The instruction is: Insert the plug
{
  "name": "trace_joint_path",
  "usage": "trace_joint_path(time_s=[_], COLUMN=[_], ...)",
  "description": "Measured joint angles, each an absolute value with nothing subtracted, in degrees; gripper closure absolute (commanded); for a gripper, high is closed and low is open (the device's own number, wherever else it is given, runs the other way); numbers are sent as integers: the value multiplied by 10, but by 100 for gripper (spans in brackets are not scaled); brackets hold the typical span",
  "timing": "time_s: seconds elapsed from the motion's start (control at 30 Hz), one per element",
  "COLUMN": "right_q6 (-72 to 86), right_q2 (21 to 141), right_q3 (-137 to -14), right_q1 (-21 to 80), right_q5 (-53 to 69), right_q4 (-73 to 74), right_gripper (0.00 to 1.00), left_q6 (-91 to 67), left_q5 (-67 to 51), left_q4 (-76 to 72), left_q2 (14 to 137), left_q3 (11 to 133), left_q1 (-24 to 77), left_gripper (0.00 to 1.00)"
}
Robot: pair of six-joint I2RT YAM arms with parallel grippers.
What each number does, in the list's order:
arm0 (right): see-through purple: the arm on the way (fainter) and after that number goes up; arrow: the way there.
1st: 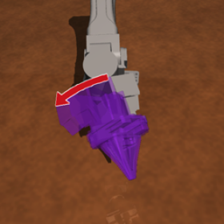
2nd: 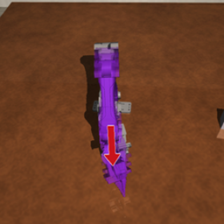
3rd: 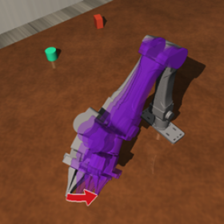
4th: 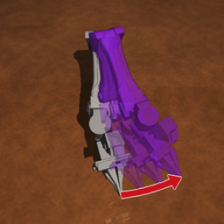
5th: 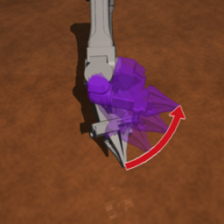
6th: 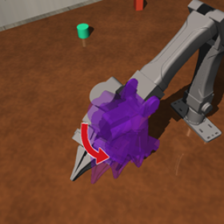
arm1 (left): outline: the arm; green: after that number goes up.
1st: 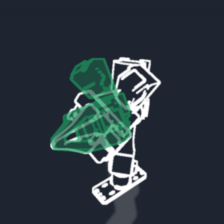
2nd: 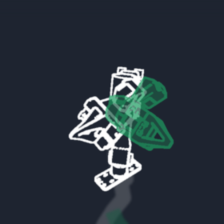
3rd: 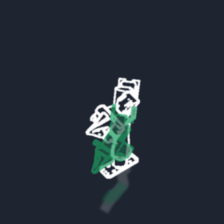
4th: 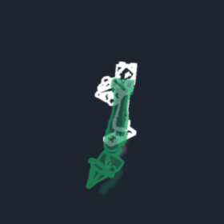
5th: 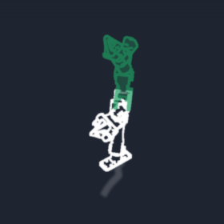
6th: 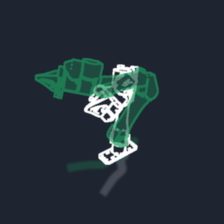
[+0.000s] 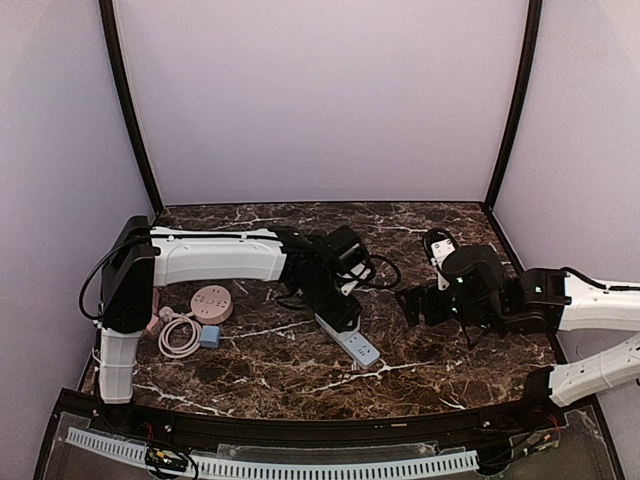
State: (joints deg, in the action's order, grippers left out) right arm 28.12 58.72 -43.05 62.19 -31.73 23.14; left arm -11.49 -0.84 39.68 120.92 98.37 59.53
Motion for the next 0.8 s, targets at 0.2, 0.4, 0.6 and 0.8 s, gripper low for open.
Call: trace_joint_path(time_s=[0.2,0.4,0.6,0.8], right_q6=[281,281,281,281], right_q2=[587,587,587,587], right_q3=[-430,-430,-430,-430], right_q1=[622,622,622,622], right_q5=[-317,-317,-317,-317], right_q4=[231,231,231,231], right_gripper=[1,1,2,1], left_q6=[-137,-133,-130,-128], left_q5=[-3,-1,0,0], left_q4=[369,365,368,371], left_q2=[1201,1199,1199,1199], left_q3=[965,961,963,966], left_q1=[595,596,596,596], left_gripper=[94,91,69,40])
